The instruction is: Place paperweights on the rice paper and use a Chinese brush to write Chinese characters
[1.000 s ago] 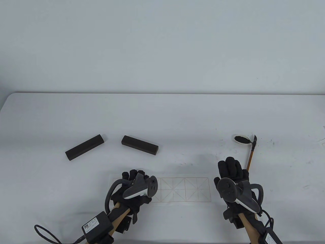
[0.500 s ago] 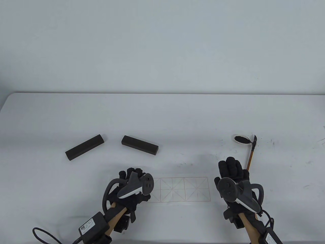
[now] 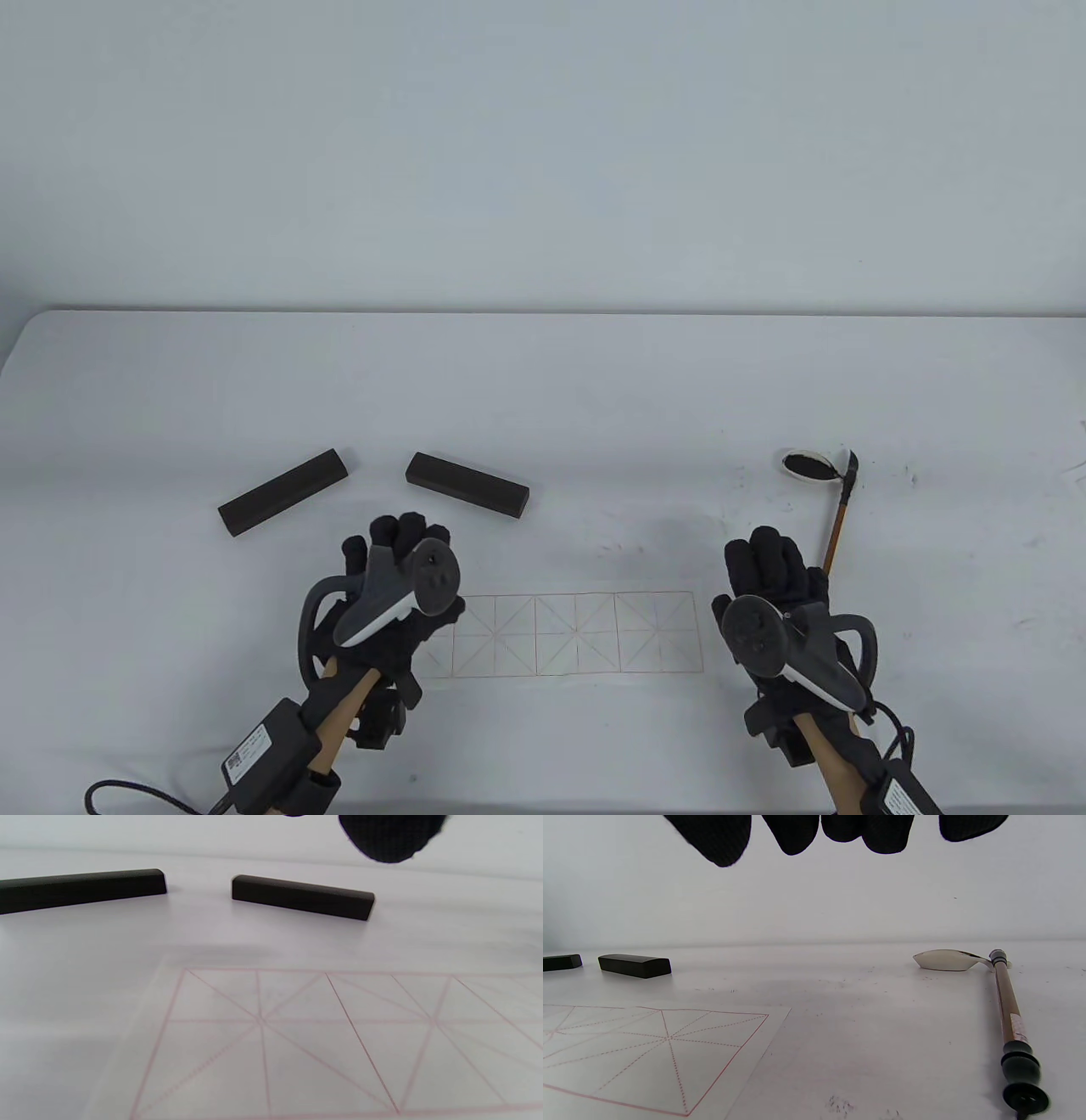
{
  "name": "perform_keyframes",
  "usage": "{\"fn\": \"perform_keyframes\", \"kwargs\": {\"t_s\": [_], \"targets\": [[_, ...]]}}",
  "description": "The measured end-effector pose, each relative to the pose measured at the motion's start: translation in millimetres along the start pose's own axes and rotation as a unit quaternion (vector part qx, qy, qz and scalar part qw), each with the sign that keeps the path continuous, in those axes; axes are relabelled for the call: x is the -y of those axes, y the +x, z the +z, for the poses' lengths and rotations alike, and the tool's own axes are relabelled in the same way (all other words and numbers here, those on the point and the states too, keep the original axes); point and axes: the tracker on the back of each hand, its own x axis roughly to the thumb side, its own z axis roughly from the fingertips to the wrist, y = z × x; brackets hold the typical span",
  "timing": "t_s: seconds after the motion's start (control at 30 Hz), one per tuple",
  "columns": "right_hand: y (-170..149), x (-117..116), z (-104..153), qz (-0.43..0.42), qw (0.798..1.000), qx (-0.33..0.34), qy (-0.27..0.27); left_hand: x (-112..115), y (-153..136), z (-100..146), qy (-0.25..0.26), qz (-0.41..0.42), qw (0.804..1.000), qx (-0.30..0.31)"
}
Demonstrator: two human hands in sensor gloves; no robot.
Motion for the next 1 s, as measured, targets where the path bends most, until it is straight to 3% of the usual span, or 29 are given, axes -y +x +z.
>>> {"fn": "perform_keyframes", "kwargs": {"t_s": [0.17,0.3,0.4,0.53,0.77,1.0], "targets": [[0,1,0,-0.003,1.0,0.002,0.001,-42,-43,-16,0.049,0.055,0.993,-0.097],[0,1,0,-0.002,1.0,0.006,0.003,-69,-83,-46,0.017,0.102,0.977,-0.187],[0,1,0,-0.003,1.0,0.007,0.0,-75,-105,-66,0.025,0.108,0.966,-0.232],[0,1,0,-0.005,1.0,0.007,-0.002,-68,-123,-92,0.01,0.086,0.957,-0.275],[-2,1,0,-0.009,1.0,0.003,0.0,-31,-134,-131,-0.072,0.083,0.941,-0.319],[-4,1,-1,-0.01,1.0,0.001,0.005,-3,-138,-145,-0.123,0.08,0.931,-0.334]]}}
